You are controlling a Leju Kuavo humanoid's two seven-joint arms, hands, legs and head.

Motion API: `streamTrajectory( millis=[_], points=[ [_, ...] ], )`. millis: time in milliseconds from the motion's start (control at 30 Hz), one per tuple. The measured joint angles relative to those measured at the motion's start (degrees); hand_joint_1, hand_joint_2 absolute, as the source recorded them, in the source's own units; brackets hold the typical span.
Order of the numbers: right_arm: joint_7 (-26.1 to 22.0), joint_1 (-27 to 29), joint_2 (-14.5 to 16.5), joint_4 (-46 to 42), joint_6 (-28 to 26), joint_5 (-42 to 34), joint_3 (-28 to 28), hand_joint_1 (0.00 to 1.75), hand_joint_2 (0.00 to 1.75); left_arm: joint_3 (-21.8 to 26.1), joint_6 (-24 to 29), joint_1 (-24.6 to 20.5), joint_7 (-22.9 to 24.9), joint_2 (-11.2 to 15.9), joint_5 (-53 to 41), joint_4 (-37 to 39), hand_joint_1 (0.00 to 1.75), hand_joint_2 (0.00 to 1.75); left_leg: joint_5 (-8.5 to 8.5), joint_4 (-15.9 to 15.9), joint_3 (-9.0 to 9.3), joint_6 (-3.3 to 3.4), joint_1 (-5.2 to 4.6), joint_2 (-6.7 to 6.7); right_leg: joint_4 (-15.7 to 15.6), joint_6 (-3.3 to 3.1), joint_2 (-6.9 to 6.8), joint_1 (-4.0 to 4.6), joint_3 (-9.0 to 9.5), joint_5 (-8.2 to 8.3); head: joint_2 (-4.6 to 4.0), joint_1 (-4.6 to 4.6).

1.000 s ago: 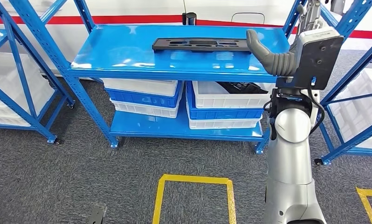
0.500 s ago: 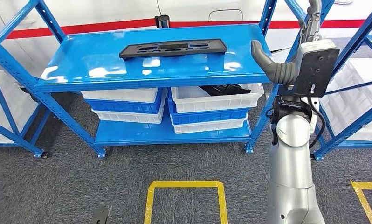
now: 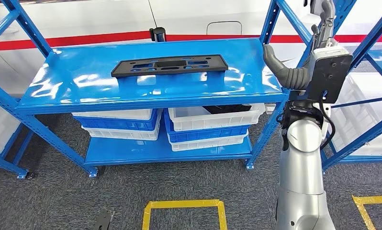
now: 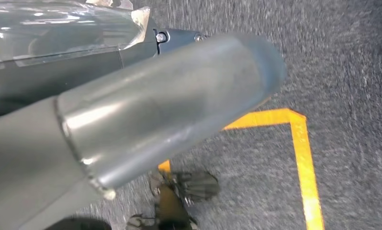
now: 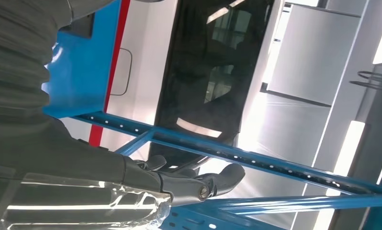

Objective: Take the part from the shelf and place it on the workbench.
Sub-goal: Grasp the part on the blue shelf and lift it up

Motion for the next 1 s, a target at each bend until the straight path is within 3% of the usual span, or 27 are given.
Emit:
streamTrajectory(
  millis=[33, 67, 100, 133, 167, 200, 233, 300, 333, 400, 467, 533, 567, 600, 667, 733, 867, 933, 1000],
  points=[
    [0.00, 0.17, -0.11, 0.07, -0.05, 0.00, -0.02, 0.00, 1.75, 0.00, -0.02, 0.04, -0.05, -0.16, 0.10, 0.00, 0.00, 0.00, -0.65, 0.04, 0.73, -0.45, 0.30, -0.01, -0.03, 0.28, -0.11, -0.43, -1.17, -0.58, 0.00, 0.02],
    [0.00, 0.30, -0.20, 0.14, -0.09, 0.00, -0.04, 0.00, 1.75, 0.01, -0.07, 0.08, -0.12, -0.26, 0.20, 0.00, 0.00, 0.00, -1.33, 0.08, 1.57, -0.97, 0.66, -0.03, -1.82, 1.11, -0.27, -0.93, -1.46, 0.06, 0.00, 0.02],
    [0.00, 0.39, -0.27, 0.20, -0.13, 0.00, -0.04, 0.00, 1.75, 0.01, -0.16, 0.10, -0.22, -0.33, 0.31, 0.00, 0.00, 0.00, -2.07, 0.15, 2.49, -1.55, 1.03, -0.04, -5.19, 2.42, -0.48, -1.49, -0.97, 2.00, 0.00, 0.04],
    [0.00, 0.47, -0.40, 0.31, -0.15, 0.00, -0.04, 0.00, 1.75, 0.02, -0.25, 0.12, -0.32, -0.33, 0.41, 0.01, 0.00, 0.00, -2.89, 0.25, 3.25, -2.19, 1.32, -0.04, -9.22, 4.04, -0.84, -2.05, -0.11, 5.10, 0.00, 0.10],
    [-0.01, 0.57, -0.54, 0.45, -0.15, -0.01, -0.04, 0.00, 1.75, 0.03, -0.34, 0.14, -0.41, -0.30, 0.51, 0.02, 0.00, 0.00, -3.82, 0.47, 4.14, -2.73, 1.53, -0.04, -12.66, 5.01, -1.31, -2.34, 0.74, 7.59, 0.00, 0.14],
    [0.00, 0.68, -0.67, 0.60, -0.15, -0.01, -0.03, 0.00, 1.75, 0.03, -0.40, 0.13, -0.50, -0.29, 0.59, 0.03, 0.00, 0.00, -4.75, 0.56, 4.72, -3.27, 1.59, 0.02, -14.92, 5.02, -1.65, -2.30, 1.68, 9.32, 0.00, 0.16],
    [0.00, 0.76, -0.77, 0.72, -0.18, -0.02, -0.06, 0.00, 1.75, 0.04, -0.43, 0.13, -0.58, -0.29, 0.64, 0.04, 0.00, 0.00, -5.42, 0.67, 5.34, -3.74, 1.62, 0.08, -15.92, 4.26, -1.90, -2.21, 2.31, 10.01, 0.00, 0.20],
    [-0.08, 0.69, -0.73, 0.81, -0.24, -0.04, -0.12, 0.00, 1.75, 0.04, -0.46, 0.11, -0.79, -0.36, 0.73, 0.03, 0.00, 0.00, -5.91, 1.31, 6.24, -4.45, 1.84, 0.36, -16.08, 1.65, -1.60, -1.92, 3.73, 9.07, 0.00, 0.10],
    [-0.14, 0.54, -0.67, 0.80, -0.26, -0.04, -0.14, 0.00, 1.75, 0.04, -0.48, 0.12, -0.90, -0.37, 0.76, 0.02, 0.00, 0.00, -5.94, 2.29, 6.33, -4.70, 2.04, 0.55, -16.16, 0.70, -1.40, -2.02, 4.36, 8.70, 0.00, 0.09],
    [-0.23, 0.25, -0.44, 0.81, -0.25, -0.04, -0.07, 0.00, 1.75, 0.05, -0.50, 0.02, -1.08, -0.40, 0.84, 0.02, 0.00, 0.00, -6.90, 6.77, 4.01, -5.14, 2.36, 0.89, -16.23, -0.59, -1.08, -2.00, 5.69, 8.03, 0.00, -0.22],
    [-0.36, 0.24, -0.33, 0.85, -0.25, -0.05, -0.04, 0.00, 1.75, 0.07, -0.53, 0.06, -1.34, -0.42, 1.10, 0.02, 0.00, 0.00, -9.31, 13.94, -1.27, -5.61, 2.44, 1.02, -16.25, -1.07, -0.98, -1.90, 6.53, 7.20, 0.00, -0.45],
    [-0.57, 0.48, -0.33, 0.93, -0.24, -0.08, -0.04, 0.00, 1.75, 0.10, -0.60, 0.31, -1.67, -0.42, 1.45, 0.02, 0.00, 0.00, -10.79, 17.79, -6.13, -5.82, 2.48, 1.09, -16.25, -1.06, -0.85, -1.88, 7.49, 6.18, 0.00, -0.51],
    [-0.68, 0.56, -0.33, 0.98, -0.25, -0.10, -0.04, 0.00, 1.75, 0.12, -0.62, 0.43, -1.83, -0.42, 1.59, 0.02, 0.00, 0.00, -10.03, 16.93, -7.25, -5.78, 2.49, 1.15, -16.25, -0.94, -0.79, -1.89, 8.08, 5.65, 0.00, -0.53],
    [-0.77, 0.57, -0.32, 1.02, -0.25, -0.12, -0.04, 0.00, 1.75, 0.15, -0.65, 0.52, -1.98, -0.42, 1.73, 0.02, 0.00, 0.00, -8.07, 14.25, -7.37, -5.63, 2.49, 1.22, -16.25, -0.78, -0.76, -1.91, 8.78, 5.17, 0.00, -0.54],
    [-0.87, 0.56, -0.30, 1.11, -0.25, -0.13, -0.02, 0.00, 1.75, 0.30, -0.76, 0.73, -2.39, -0.40, 2.07, 0.04, 0.00, 0.00, -1.37, 6.80, -6.37, -5.16, 2.37, 1.34, -16.25, -0.24, -0.73, -1.86, 9.88, 4.19, 0.00, -0.49],
    [-0.92, 0.59, -0.27, 1.24, -0.24, -0.16, 0.02, 0.00, 1.75, 0.54, -0.99, 0.97, -2.80, -0.44, 2.43, 0.08, 0.00, 0.00, 2.85, 2.87, -5.68, -4.76, 1.96, 1.45, -16.40, 0.50, -0.62, -1.55, 10.22, 3.44, 0.00, -0.43],
    [-1.01, 0.50, -0.09, 1.18, -0.24, -0.17, 0.02, 0.00, 1.75, 0.80, -1.21, 0.99, -3.10, -0.66, 2.86, 0.04, 0.00, 0.00, 2.57, 2.19, -4.71, -3.80, 1.47, 1.32, -16.17, 1.67, -0.79, -1.31, 10.50, 2.05, 0.00, -0.36],
    [-1.11, 0.48, -0.06, 1.13, -0.16, -0.28, 0.06, 0.00, 1.75, 1.27, -1.19, 0.91, -3.08, -0.74, 3.34, 0.02, 0.00, 0.00, 2.02, 1.70, -3.74, -2.94, 1.46, 1.20, -10.40, 1.42, -0.96, -1.25, 7.39, 0.15, 0.00, -0.31],
    [-1.24, 0.98, -0.16, 1.30, 0.07, -0.52, 0.11, 0.00, 1.75, 1.79, -0.96, 0.93, -2.71, -0.77, 3.70, 0.03, 0.00, 0.00, 1.34, 1.68, -3.27, -2.29, 1.21, 1.00, -2.01, 1.13, -0.95, -1.04, 1.33, -1.48, 0.00, -0.31]
  ],
)
